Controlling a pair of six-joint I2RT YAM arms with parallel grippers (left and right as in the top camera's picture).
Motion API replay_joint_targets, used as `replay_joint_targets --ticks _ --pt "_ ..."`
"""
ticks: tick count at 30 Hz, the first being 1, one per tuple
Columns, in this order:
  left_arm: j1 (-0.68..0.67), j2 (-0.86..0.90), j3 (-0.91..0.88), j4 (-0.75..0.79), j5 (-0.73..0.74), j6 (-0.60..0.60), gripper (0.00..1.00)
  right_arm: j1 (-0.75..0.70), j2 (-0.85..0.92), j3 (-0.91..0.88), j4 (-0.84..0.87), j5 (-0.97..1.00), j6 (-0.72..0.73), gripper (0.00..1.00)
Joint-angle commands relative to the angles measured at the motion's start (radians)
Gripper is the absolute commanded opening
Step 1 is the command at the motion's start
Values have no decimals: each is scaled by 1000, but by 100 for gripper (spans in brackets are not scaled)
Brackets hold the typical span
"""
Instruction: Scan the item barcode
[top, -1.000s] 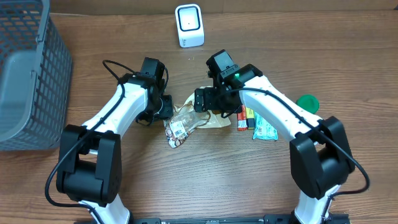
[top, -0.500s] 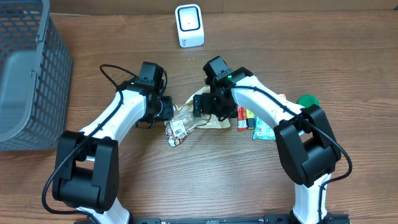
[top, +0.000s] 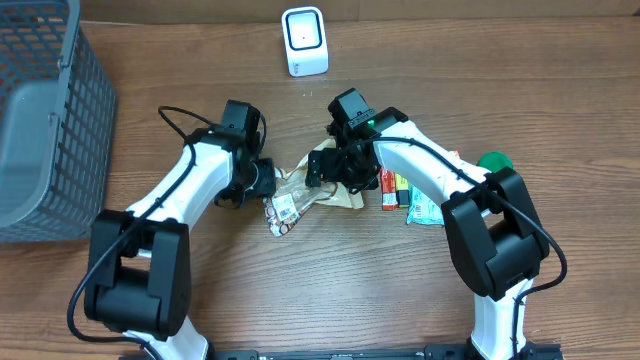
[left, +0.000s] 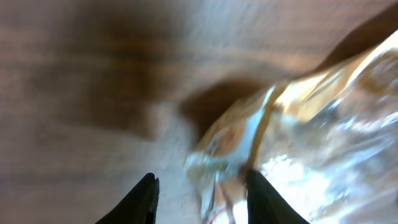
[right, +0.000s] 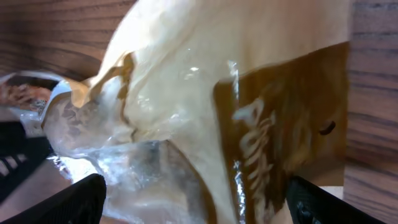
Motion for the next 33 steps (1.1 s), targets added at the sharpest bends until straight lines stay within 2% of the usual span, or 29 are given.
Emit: replay_joint_targets --ticks 1,7,13,17,24,29,33 --pt "3 35 96 -66 11 24 34 -3 9 -4 7 -29 -5 94" --pt "1 36 154 -83 12 27 45 -3 9 -4 10 -45 -2 94" --pt "-4 36 132 -77 2 27 44 -3 9 -4 6 -84 21 94" --pt "-5 36 72 -21 -8 27 45 -3 9 -4 -2 -80 42 89" --pt "-4 42 -13 65 -31 18 43 -3 17 -16 -15 -76 78 88" --pt "-5 61 -45 79 -30 18 41 -3 17 -110 80 -83 136 85" --pt "-5 68 -46 80 -30 19 40 -3 17 -183 165 -200 152 82"
